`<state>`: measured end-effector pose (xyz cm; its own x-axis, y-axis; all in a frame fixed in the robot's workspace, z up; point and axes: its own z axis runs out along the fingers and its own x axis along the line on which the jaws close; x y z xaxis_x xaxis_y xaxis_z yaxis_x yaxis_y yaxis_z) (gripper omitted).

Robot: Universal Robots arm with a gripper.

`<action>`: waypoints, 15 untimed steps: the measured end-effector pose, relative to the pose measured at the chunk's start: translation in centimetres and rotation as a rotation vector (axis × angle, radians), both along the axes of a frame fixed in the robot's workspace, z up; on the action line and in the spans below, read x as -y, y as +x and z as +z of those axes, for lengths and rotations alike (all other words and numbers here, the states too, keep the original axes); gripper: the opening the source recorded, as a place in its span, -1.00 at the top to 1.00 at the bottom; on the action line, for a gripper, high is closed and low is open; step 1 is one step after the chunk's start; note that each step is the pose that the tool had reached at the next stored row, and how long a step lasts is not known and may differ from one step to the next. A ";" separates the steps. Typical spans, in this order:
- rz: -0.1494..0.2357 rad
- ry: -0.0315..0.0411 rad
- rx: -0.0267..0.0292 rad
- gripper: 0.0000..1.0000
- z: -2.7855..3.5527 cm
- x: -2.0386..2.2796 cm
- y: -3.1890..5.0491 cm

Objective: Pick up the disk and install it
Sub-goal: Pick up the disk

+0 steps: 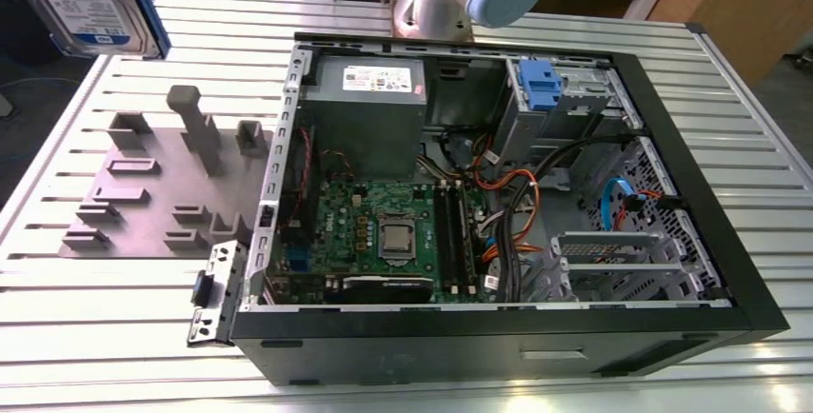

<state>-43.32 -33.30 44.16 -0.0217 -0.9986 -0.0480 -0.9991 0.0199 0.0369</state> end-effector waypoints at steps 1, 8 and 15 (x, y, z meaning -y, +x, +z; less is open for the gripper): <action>0.000 0.0000 0.0000 0.27 0.04 0.00 0.00; 0.000 0.0000 0.0000 0.27 0.34 0.00 0.00; 0.000 0.0000 0.0001 0.27 0.54 0.00 0.00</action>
